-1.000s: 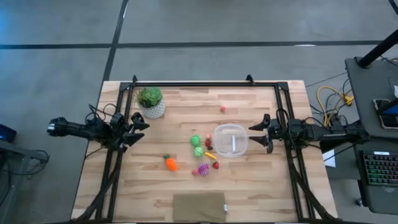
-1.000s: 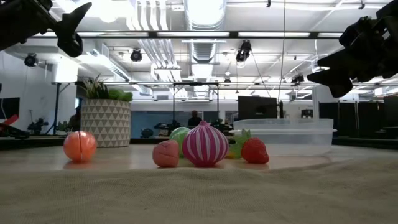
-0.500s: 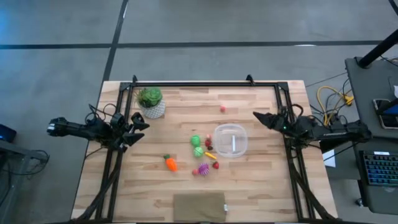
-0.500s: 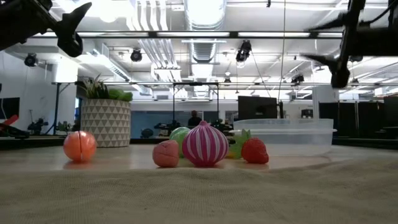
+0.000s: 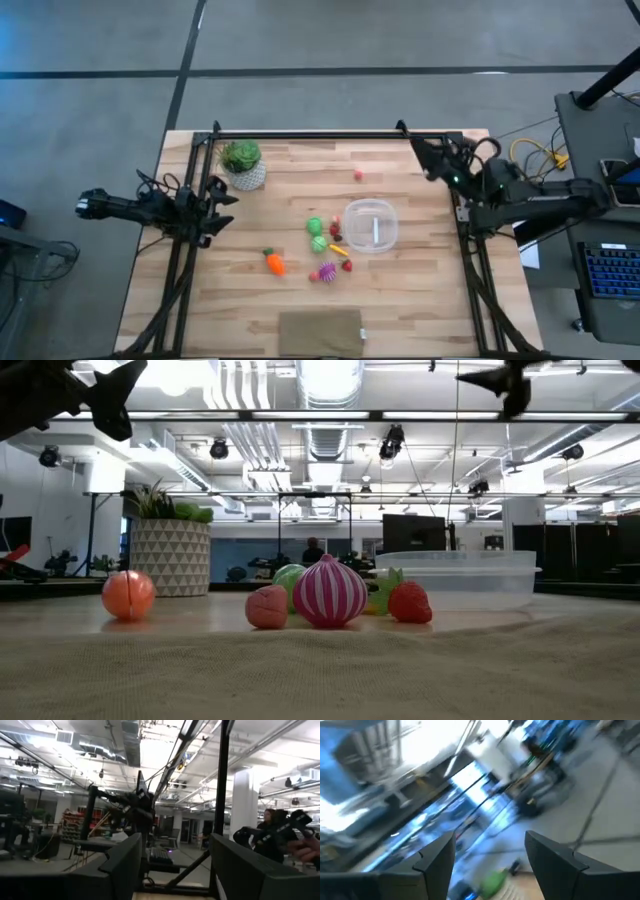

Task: Pick and placing Produce into tupperware
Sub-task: Put the top pink peach into the transparent container

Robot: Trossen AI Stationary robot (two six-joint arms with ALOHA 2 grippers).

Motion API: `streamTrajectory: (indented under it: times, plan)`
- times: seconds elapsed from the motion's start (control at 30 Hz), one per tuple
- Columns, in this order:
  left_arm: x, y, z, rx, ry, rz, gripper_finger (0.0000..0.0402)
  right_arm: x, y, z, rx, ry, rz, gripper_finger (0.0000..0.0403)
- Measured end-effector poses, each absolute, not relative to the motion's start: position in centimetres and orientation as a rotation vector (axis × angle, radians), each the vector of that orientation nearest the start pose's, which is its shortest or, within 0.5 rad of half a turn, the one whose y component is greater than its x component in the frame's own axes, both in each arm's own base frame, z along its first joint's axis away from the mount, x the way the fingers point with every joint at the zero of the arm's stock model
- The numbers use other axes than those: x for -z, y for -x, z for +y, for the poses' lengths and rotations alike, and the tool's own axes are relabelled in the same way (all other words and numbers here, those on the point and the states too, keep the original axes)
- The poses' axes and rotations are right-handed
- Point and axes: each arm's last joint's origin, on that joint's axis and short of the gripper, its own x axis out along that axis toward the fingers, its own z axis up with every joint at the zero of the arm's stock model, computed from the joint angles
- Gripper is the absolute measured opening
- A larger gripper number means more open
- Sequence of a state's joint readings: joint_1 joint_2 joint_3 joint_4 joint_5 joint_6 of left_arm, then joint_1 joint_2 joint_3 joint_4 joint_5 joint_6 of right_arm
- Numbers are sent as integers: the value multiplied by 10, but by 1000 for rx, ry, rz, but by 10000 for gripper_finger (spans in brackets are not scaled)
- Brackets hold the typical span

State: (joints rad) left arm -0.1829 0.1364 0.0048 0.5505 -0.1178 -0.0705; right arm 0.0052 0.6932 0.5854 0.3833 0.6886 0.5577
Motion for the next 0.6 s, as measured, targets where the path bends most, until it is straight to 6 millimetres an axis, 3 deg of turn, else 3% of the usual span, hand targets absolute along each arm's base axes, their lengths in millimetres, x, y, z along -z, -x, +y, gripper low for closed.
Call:
streamTrajectory:
  times: [0.1, 0.27, 0.4, 0.6]
  plan:
    - [-208, -95, -14, 76, 139, -435, 219, -340, -172, -22, 731, -722, -343, 225]
    - [-211, -94, -14, 121, 302, -457, 219, -320, -181, -44, 977, -932, 242, 208]
    - [-212, -93, -13, 108, 356, -476, 219, -318, -198, -70, 1109, -805, 595, 207]
    - [-211, -94, -11, 58, 487, -479, 219, -316, -252, -127, 950, -613, 901, 234]
